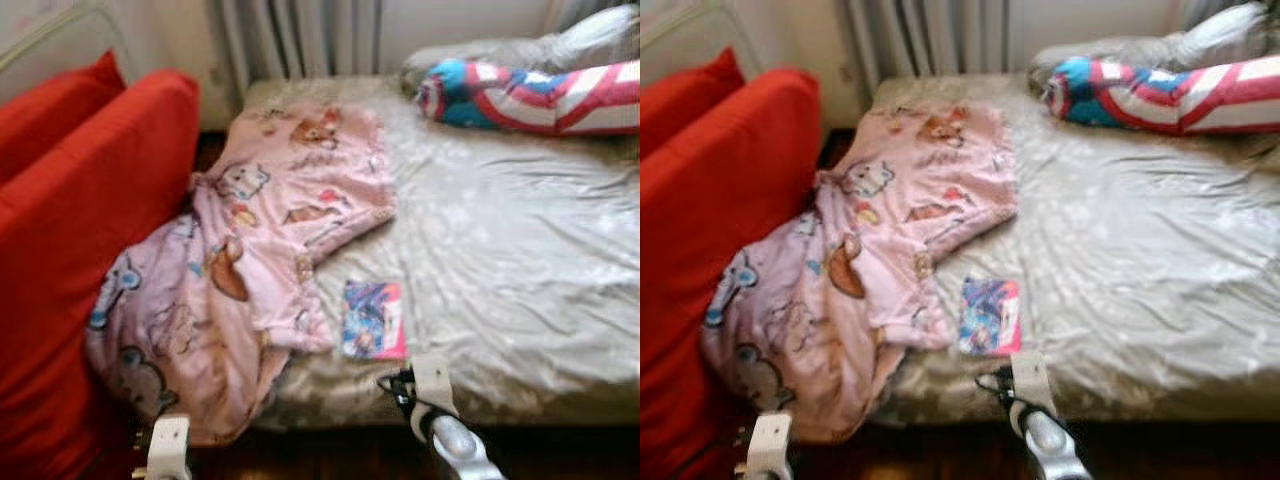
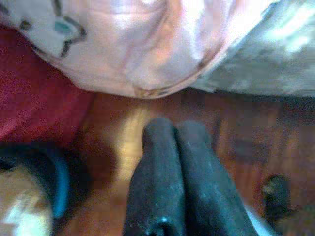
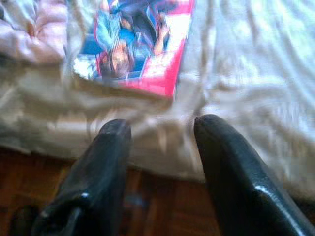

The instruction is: Clean up the room

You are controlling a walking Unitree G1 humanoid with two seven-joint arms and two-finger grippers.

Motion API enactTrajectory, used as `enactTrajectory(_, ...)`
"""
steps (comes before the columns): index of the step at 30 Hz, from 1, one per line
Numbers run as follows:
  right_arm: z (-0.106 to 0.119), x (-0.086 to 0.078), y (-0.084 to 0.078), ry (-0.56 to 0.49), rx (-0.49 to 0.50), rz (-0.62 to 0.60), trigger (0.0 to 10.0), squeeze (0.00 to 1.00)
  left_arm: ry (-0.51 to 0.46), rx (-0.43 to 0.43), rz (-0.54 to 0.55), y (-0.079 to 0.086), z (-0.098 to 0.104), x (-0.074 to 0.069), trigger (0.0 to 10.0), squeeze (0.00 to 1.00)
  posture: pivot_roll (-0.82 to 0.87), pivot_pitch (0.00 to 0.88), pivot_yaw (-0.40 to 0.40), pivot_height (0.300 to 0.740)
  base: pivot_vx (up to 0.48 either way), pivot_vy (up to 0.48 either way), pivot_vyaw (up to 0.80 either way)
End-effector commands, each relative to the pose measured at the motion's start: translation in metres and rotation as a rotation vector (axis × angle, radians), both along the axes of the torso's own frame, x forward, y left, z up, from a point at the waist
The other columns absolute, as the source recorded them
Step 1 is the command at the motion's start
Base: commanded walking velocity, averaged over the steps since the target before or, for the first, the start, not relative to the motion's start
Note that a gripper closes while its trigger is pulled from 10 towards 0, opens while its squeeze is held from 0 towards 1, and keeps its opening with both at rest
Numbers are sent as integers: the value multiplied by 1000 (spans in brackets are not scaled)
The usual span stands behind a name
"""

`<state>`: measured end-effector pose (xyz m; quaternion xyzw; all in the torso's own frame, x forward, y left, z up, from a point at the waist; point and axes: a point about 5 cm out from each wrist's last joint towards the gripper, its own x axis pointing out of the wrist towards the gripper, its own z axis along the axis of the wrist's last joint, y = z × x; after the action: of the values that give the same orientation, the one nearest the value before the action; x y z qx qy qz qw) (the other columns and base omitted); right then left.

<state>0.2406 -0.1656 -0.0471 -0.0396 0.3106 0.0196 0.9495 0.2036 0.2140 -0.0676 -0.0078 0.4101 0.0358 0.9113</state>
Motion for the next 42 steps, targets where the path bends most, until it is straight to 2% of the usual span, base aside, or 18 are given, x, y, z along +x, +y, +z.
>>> enactTrajectory(1, 4, 6, 18, -30, 56, 15, 10000, 0, 78, 30, 36, 17, -8, -22, 10000, 0, -109, 90, 28, 740, 251, 0, 0)
enactTrajectory(11, 5, 7, 19, -33, 63, 23, 10000, 0, 80, 28, 35, 17, -9, -23, 10000, 0, -114, 96, 29, 740, 255, 0, 0)
enactTrajectory(16, 5, 7, 20, -35, 52, 44, 10000, 0, 74, 28, 45, 17, -9, -23, 10000, 0, -117, 97, 29, 740, 0, 0, 0)
enactTrajectory(22, 5, 6, 21, -34, 59, 42, 10000, 0, 51, 10, 54, 16, -8, -22, 10000, 0, -115, 101, 27, 740, 0, 0, 646)
enactTrajectory(30, 5, 7, 19, -40, 80, 18, 10000, 0, 61, 11, 60, 17, -9, -23, 10000, 0, -115, 102, 28, 740, 0, 0, 0)
enactTrajectory(42, 5, 7, 19, -40, 81, 16, 10000, 0, 59, 15, 58, 17, -8, -23, 10000, 0, -113, 100, 29, 740, 0, 352, 0)
